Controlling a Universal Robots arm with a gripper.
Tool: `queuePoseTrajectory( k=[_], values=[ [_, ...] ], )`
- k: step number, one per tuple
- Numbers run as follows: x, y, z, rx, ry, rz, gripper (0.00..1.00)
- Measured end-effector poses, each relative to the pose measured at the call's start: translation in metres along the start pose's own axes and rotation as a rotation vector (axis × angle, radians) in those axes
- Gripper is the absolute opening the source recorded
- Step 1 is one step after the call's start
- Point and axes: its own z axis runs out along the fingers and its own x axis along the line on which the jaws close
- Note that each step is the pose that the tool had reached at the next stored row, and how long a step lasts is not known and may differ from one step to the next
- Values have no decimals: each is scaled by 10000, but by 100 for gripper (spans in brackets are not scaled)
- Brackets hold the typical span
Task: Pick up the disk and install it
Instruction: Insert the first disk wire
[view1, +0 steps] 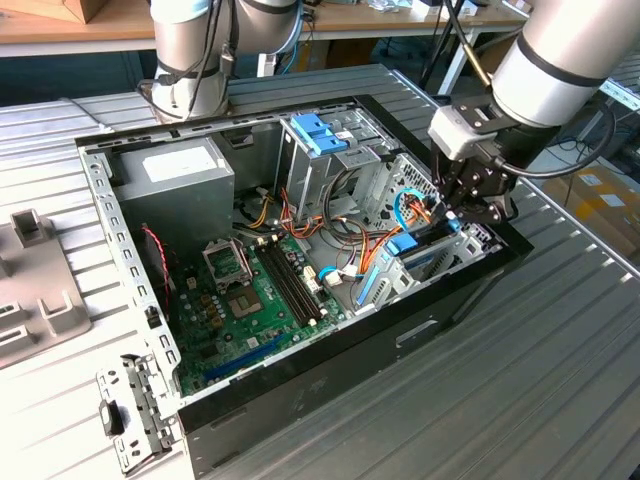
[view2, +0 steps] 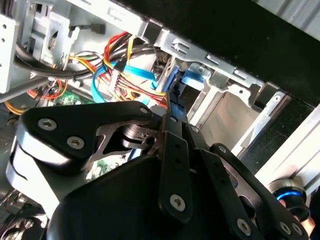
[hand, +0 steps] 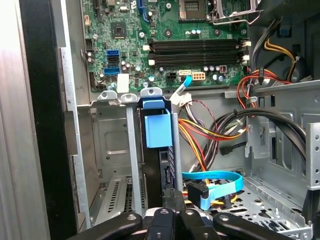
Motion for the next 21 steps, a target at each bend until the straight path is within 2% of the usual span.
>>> queuePoseTrajectory(
  k=[6,13,19,21],
  values=[
    [-9,-48,-53,-2,-5,1,11],
    [-23,-164,-82,-25,-47,6,11],
    [-32,-201,-146,-27,-62,7,11],
    [-32,-202,-147,-27,-64,8,11]
  ],
)
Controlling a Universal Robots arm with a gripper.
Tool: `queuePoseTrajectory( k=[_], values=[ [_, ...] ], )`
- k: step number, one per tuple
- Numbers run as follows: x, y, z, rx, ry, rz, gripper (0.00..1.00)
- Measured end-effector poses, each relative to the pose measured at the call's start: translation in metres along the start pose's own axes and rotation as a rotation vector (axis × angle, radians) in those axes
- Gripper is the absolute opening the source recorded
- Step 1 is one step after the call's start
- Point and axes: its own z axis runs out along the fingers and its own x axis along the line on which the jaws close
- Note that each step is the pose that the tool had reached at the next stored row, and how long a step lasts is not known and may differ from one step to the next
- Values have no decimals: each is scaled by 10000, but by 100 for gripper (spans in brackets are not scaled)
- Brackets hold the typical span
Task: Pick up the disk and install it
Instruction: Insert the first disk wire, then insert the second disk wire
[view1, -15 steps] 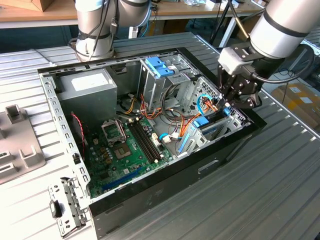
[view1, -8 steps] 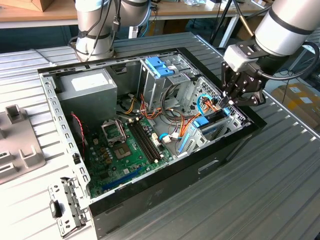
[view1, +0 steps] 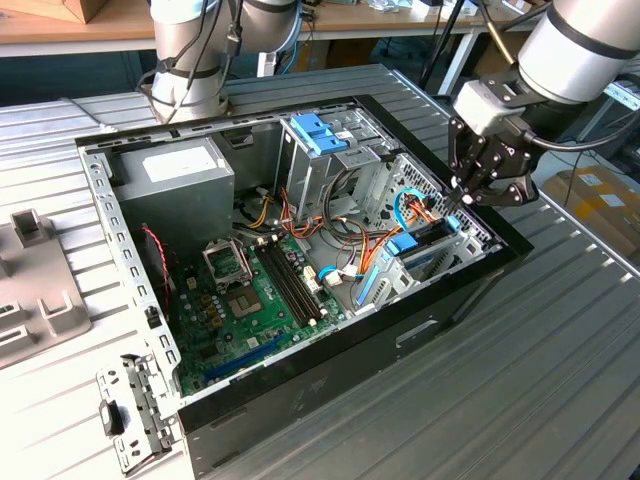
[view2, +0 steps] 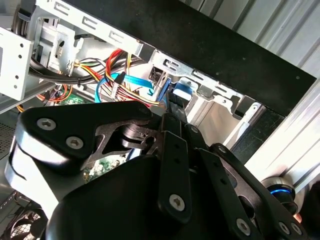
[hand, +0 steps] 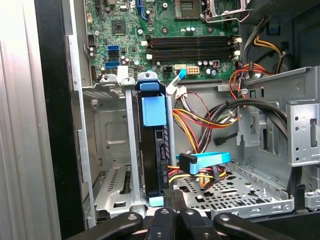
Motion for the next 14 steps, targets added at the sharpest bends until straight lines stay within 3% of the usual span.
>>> queuePoseTrajectory(
  k=[12,14],
  values=[
    [-1,-5,-7,0,2,-1,11],
    [-1,-6,-7,0,2,-1,17]
  ],
)
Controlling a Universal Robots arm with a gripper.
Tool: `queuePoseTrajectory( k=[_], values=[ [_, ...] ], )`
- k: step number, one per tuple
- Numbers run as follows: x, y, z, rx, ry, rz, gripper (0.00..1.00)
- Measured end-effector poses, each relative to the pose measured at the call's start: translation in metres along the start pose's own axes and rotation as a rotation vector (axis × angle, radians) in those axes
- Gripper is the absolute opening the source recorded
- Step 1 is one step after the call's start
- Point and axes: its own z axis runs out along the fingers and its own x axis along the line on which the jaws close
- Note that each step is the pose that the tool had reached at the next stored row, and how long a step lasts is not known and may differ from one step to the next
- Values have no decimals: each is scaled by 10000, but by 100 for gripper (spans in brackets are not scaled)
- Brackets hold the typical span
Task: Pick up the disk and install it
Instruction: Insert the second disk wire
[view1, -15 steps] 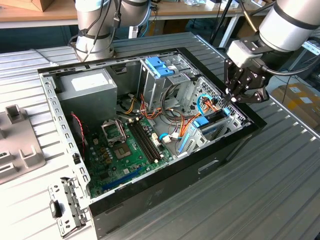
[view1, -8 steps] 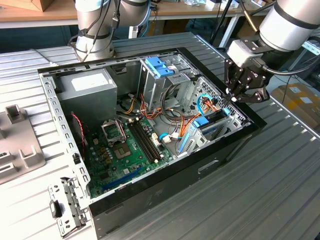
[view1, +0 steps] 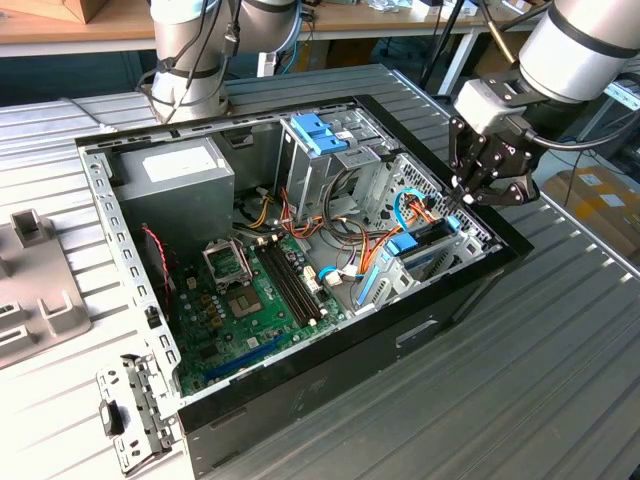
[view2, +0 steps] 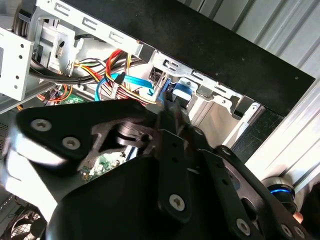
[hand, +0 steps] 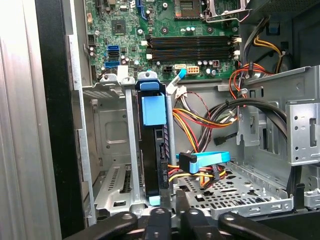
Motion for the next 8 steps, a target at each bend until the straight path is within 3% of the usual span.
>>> queuePoseTrajectory(
  k=[3,8],
  values=[
    [0,-1,-1,0,0,0,36],
    [-3,-3,-30,0,-7,1,36]
  ],
)
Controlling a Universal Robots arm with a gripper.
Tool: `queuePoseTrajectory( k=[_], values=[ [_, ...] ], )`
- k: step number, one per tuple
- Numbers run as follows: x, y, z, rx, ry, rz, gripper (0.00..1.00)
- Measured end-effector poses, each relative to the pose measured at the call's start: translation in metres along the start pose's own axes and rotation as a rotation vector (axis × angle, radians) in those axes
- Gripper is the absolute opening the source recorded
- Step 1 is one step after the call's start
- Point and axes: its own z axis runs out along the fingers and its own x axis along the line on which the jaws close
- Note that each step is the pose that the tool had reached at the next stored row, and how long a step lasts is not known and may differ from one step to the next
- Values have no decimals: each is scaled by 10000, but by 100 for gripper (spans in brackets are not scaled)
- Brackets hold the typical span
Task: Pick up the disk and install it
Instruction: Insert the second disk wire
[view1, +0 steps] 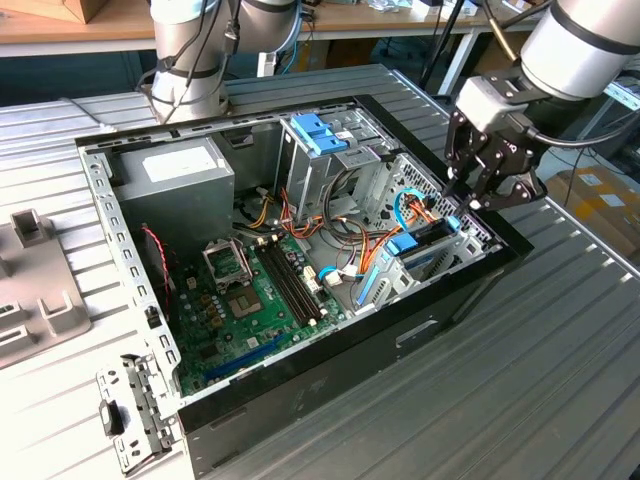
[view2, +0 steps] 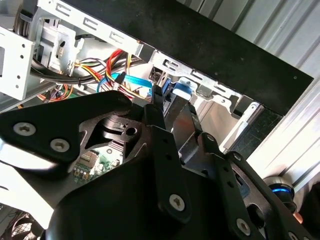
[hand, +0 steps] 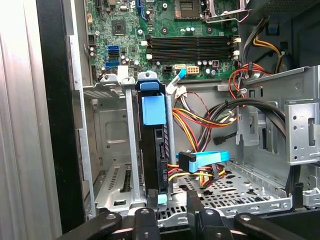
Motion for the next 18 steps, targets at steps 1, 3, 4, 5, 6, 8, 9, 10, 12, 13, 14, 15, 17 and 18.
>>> queuePoseTrajectory(
  k=[1,3,4,5,6,8,9,10,12,13,14,15,17,18],
  values=[
    [-2,-1,-24,-2,-21,1,36],
    [-7,-4,-66,-5,-53,3,36],
    [-8,-5,-81,-7,-75,4,36],
    [-9,-5,-91,-8,-94,6,36],
    [-10,-6,-105,-10,-117,8,36],
    [-12,-5,-109,-12,-139,8,36],
    [-11,1,-109,-13,-149,8,36],
    [-10,11,-109,-14,-159,11,36],
    [-9,39,-114,-14,-163,10,36],
    [-9,58,-113,-15,-168,11,36],
    [-9,76,-114,-15,-171,11,36],
    [-12,108,-115,-16,-178,11,36],
    [-26,146,-113,-19,-217,14,36],
    [-37,165,-111,-20,-231,16,36]
  ],
)
